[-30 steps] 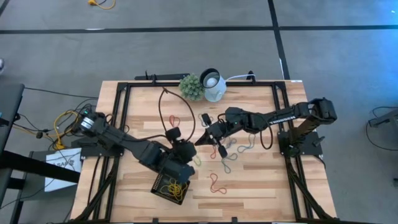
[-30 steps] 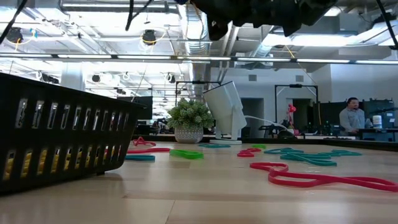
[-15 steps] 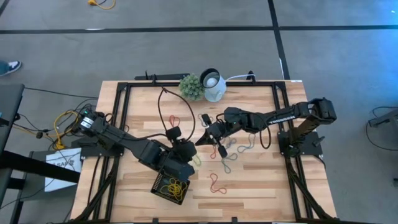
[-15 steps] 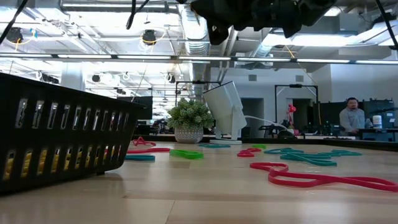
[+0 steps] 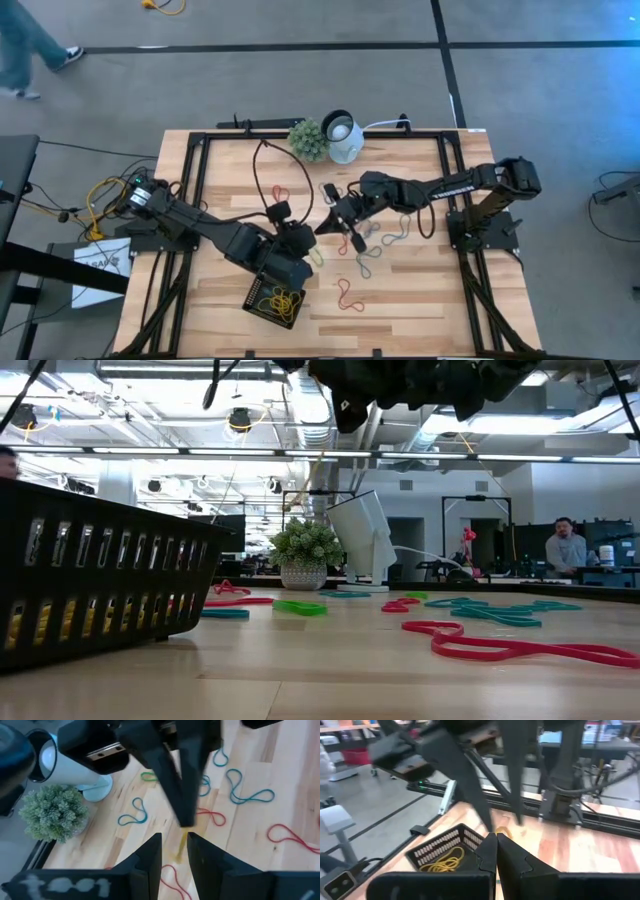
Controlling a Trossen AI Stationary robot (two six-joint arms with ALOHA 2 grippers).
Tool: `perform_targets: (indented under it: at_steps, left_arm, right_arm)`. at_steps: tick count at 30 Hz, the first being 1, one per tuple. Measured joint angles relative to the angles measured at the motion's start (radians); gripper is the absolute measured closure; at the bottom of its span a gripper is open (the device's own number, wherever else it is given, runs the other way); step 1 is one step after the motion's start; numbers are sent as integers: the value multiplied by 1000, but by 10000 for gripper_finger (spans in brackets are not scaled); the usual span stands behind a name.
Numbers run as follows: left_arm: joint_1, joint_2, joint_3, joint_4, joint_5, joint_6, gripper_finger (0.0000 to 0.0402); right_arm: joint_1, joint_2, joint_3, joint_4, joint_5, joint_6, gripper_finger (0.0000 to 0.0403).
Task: Pick and place items into bin
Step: Put the yellow rubber band into the black bin
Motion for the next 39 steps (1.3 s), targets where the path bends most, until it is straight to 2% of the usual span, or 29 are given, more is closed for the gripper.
perform_targets:
  at_steps: [10, 26, 29, 33, 39]
  left_arm:
    - [-1, 0, 0, 0, 10, 15, 319]
    - [-2, -1, 0, 8, 26, 22, 321]
    - [-2, -1, 0, 8, 31, 22, 340]
    - [-2, -1, 0, 8, 32, 33, 391]
    - [-4, -1, 0, 4, 32, 40, 400]
  right_arm:
    - [1, 0, -1, 52, -82, -1, 403]
    - [1, 0, -1, 61, -83, -1, 403]
    - [0, 0, -2, 61, -68, -1, 403]
    - [-2, 0, -2, 60, -46, 10, 403]
    - [-11, 0, -2, 29, -14, 20, 383]
